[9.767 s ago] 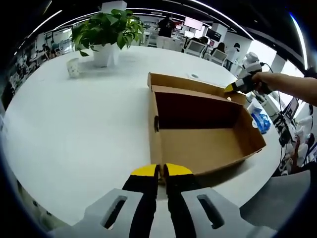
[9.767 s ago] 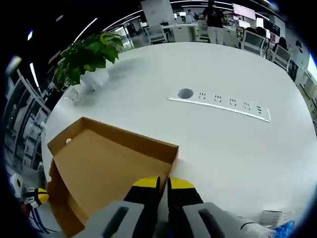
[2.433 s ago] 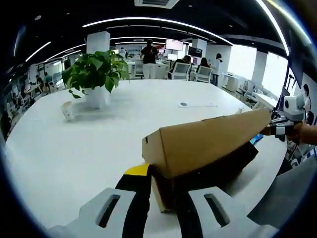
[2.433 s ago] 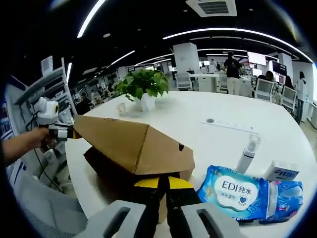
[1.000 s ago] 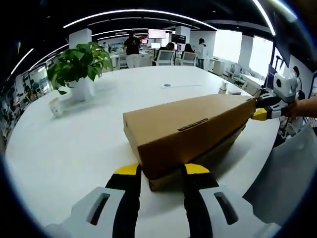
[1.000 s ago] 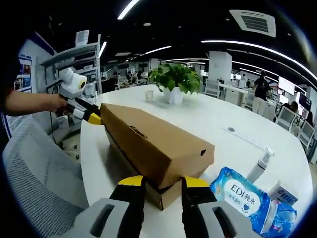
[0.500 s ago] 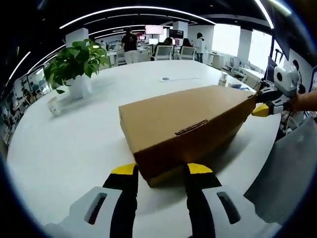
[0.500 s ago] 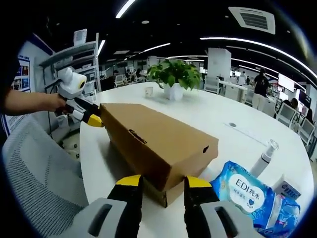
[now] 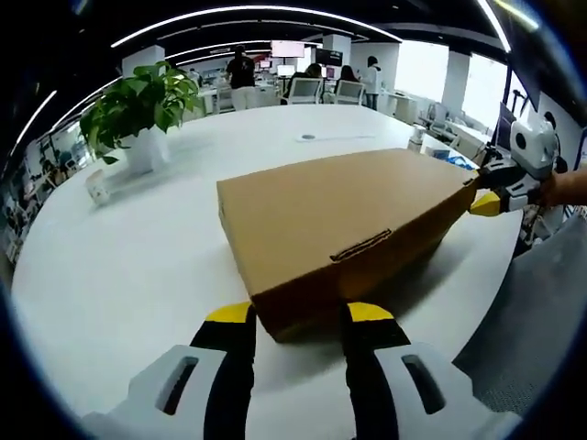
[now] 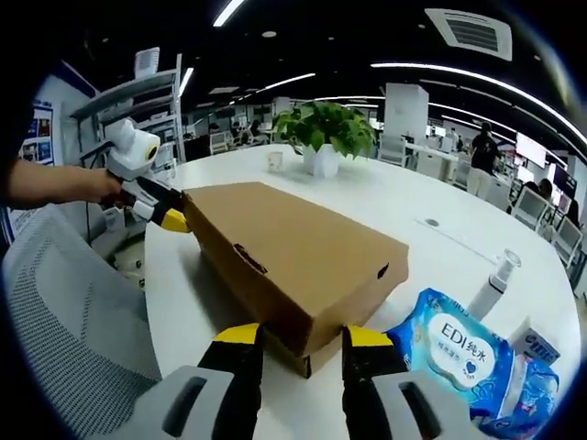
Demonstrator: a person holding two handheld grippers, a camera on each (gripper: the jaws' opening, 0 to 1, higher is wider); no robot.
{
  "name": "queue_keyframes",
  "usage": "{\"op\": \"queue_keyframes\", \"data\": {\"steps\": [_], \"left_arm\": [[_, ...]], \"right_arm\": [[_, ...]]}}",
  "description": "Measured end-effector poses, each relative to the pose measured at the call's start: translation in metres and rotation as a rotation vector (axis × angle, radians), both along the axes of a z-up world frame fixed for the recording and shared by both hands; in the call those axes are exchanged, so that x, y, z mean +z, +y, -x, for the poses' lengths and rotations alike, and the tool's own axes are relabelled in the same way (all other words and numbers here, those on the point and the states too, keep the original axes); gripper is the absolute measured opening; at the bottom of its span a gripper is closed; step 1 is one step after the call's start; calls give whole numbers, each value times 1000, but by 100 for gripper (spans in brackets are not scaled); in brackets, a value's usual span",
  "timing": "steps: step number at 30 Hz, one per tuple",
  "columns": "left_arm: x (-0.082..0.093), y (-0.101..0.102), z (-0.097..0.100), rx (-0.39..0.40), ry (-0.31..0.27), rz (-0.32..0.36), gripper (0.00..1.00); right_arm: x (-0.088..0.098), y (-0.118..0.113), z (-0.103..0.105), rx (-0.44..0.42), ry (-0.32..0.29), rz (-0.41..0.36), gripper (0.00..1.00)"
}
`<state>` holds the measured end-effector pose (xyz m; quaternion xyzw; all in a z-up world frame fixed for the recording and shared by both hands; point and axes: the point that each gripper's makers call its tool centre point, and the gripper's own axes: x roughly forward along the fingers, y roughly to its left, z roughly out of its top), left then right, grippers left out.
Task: Operate the shoe box by opening the lid, removing the specified soft item, and placing it in the target area until the item is outside and the box remains undamaged.
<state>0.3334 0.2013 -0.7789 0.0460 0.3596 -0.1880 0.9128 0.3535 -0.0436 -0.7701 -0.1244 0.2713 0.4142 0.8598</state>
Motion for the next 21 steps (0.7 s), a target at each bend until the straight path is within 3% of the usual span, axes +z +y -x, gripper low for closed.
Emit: {"op": "queue_keyframes", "data": {"steps": [12,21], "left_arm": [[0,3,4,3,17,14,35],[15,7,5,16,-14,36,35]], "right_arm": [[2,0,2,-1,7,-13,30],[18,-4,-1,2,-16,-34,31]]}}
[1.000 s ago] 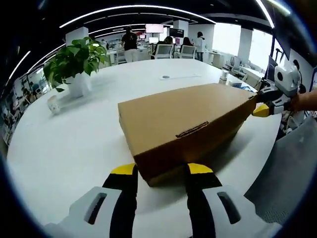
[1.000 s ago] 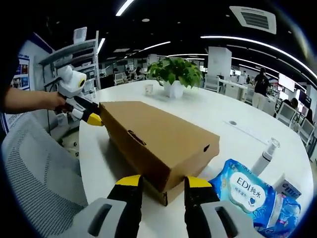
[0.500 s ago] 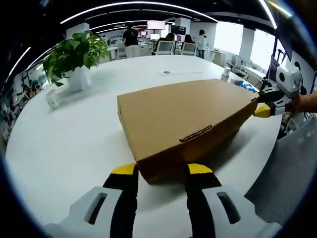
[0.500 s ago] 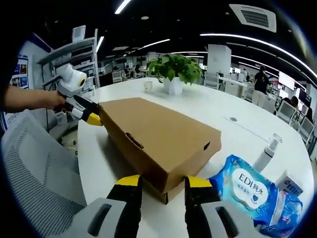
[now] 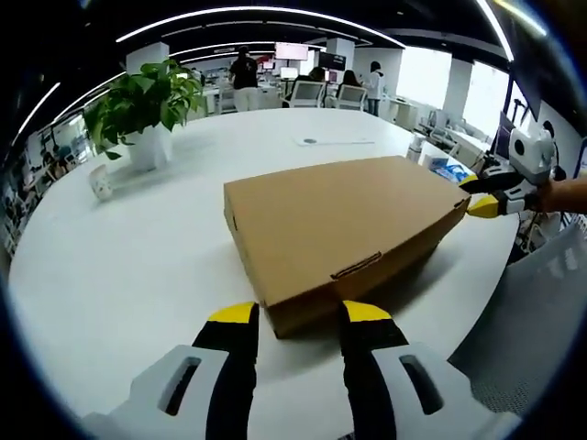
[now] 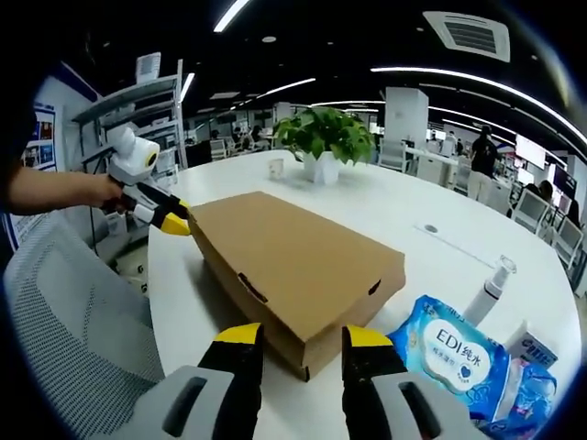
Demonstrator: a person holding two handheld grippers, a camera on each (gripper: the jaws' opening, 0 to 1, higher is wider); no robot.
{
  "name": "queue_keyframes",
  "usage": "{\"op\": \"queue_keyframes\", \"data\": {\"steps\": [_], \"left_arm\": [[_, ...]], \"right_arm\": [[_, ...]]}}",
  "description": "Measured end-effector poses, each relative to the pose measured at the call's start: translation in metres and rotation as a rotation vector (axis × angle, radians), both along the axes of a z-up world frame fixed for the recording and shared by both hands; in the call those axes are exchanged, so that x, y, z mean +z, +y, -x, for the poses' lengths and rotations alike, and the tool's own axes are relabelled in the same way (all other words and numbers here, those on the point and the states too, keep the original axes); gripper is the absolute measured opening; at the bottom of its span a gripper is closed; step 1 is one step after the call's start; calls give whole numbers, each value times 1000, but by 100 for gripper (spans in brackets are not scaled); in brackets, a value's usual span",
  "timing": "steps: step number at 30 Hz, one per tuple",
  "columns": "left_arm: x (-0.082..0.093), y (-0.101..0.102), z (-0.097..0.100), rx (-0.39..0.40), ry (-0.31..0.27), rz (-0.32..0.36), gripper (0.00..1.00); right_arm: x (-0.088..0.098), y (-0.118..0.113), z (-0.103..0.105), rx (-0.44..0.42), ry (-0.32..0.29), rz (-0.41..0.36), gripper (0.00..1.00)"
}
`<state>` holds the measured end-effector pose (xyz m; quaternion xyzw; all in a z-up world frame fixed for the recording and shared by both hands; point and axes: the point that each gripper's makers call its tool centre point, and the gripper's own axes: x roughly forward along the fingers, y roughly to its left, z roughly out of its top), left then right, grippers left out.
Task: Operate the shoe box by opening the lid, removing the specified soft item, and placing it in the target area until the item is outside and the box remains undamaged.
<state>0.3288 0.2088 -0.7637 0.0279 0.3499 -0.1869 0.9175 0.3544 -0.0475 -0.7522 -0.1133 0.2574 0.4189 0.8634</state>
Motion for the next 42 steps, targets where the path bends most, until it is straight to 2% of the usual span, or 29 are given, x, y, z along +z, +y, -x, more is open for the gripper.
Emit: {"op": "queue_keyframes", "data": {"steps": [9,15,24,30,42], "left_arm": [[1,-3,-2,-21,-15,-19,32],[0,-3,-3,-15,-18,-1,33],[-7,-2,-2,-23,-7,-29,32],[-12,-3,-4,-25,9,-40,32],[-12,0,-21,-28,11,-44,32]], "right_arm": [[0,3,-4,-3,4,-16,29],[-2,5,-2,-9,11,-17,28],[-8,6,-2,-9,18,3,27],[-13,5,-2,15,-9,54,26],[-15,7,-16,14,-13,55,26]]}}
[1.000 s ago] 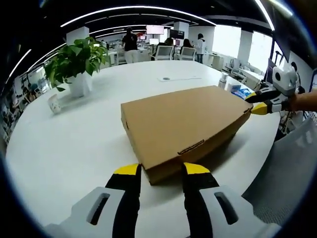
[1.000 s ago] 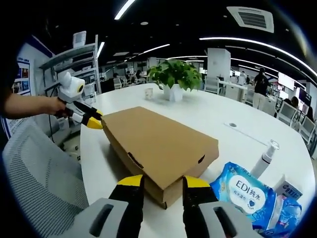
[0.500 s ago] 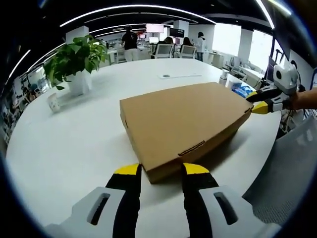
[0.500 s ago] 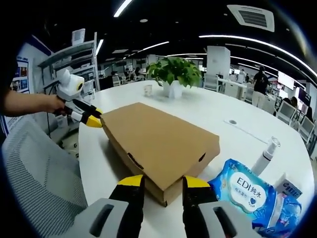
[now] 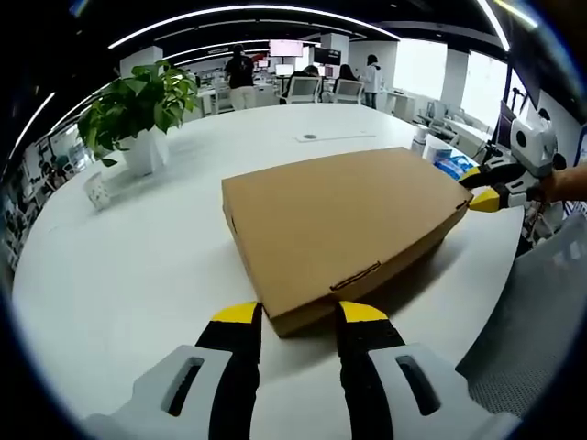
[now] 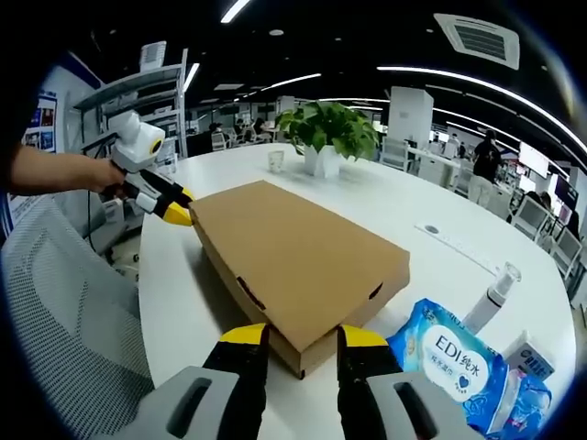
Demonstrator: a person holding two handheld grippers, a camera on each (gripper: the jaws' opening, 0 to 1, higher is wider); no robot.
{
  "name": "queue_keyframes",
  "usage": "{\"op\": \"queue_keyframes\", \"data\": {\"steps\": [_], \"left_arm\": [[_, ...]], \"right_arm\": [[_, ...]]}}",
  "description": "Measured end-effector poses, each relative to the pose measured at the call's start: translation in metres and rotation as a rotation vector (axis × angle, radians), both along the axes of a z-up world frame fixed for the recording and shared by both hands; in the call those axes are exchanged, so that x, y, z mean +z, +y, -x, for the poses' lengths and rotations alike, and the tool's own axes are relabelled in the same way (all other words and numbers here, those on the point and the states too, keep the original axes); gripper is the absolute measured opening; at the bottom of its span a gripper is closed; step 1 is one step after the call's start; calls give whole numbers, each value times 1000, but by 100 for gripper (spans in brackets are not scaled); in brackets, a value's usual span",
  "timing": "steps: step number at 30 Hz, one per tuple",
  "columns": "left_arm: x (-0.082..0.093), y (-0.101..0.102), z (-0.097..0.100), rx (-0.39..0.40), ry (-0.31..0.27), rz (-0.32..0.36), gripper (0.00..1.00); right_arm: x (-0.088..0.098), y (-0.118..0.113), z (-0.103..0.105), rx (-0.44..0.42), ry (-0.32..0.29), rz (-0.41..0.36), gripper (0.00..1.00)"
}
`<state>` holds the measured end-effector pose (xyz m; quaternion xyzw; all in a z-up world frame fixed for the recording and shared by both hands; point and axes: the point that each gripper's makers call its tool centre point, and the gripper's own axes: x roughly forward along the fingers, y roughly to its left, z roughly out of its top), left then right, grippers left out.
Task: Operate the shoe box by opening the lid, removing the specified soft item, and placing it in the target area until the item is outside and the box remains undamaged.
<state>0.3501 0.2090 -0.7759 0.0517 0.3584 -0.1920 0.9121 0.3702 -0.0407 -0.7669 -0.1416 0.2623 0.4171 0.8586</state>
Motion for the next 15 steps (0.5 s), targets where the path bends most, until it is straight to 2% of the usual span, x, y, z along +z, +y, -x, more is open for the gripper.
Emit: {"op": "queue_keyframes", "data": {"steps": [15], "left_arm": [[0,0,-32,-5,10,11,32]], "right_arm": [[-1,-1,-28,-11,-2,12,26]]}}
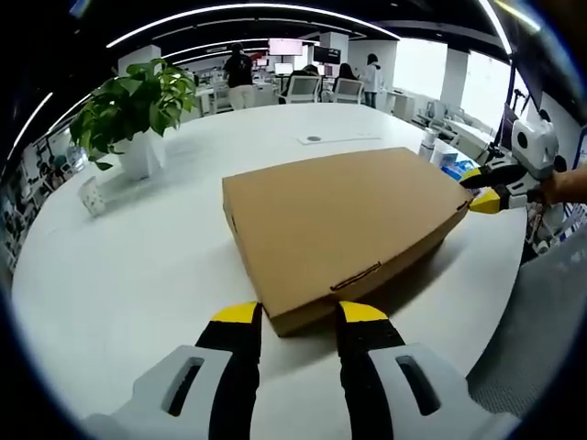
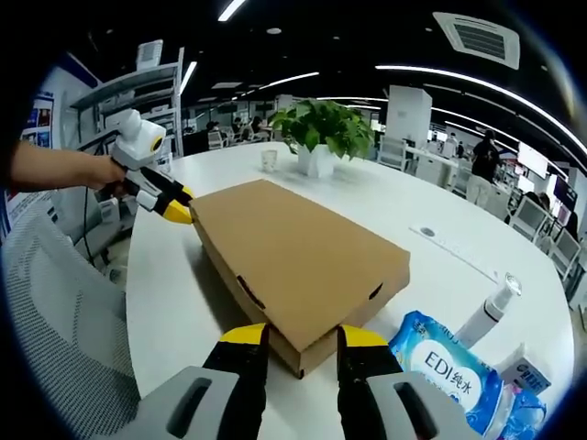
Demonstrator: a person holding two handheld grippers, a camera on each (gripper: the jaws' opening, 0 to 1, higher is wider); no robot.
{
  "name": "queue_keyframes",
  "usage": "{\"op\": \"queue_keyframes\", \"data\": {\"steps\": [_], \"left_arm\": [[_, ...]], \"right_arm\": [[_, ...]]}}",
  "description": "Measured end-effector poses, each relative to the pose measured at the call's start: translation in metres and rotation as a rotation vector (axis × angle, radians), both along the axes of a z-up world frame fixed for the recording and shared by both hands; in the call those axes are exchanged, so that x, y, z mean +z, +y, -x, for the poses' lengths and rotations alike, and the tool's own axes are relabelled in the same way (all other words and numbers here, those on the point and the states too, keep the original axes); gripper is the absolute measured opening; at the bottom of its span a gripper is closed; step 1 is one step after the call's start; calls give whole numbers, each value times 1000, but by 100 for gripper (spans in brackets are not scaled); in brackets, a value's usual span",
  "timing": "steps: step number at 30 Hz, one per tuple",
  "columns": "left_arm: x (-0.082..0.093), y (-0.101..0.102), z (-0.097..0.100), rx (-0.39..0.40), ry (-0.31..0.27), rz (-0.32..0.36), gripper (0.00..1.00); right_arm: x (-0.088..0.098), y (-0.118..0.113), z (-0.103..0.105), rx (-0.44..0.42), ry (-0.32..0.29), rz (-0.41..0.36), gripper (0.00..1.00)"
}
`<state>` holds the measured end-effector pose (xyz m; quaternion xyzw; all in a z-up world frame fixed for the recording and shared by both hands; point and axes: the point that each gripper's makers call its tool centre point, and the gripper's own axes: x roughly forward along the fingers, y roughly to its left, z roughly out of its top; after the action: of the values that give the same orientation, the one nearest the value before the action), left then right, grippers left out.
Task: Operate the shoe box by opening the lid, removing the specified soft item, and placing it in the target area until the item is outside and the box remains undamaged.
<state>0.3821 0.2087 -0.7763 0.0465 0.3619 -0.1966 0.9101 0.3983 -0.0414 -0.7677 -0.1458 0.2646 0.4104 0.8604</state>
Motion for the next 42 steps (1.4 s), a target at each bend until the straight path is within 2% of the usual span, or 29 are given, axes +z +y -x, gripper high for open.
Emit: {"op": "queue_keyframes", "data": {"steps": [7,17,34,38,42], "left_arm": [[-1,-3,-16,-9,3,5,31],[-1,-7,-34,-9,11,15,31],[-1,-7,-38,-20,1,1,31],[2,-4,-33,-3,-22,-4,31],[6,0,-26,20,-31,13,37]], "right_arm": [[-5,-3,-13,0,-2,36,26],[-5,-7,-31,-30,5,34,27],[-3,-8,-35,-58,13,22,27],[5,-9,-34,-78,-6,-5,31],[10,-12,-31,-89,-17,-14,36]]}}
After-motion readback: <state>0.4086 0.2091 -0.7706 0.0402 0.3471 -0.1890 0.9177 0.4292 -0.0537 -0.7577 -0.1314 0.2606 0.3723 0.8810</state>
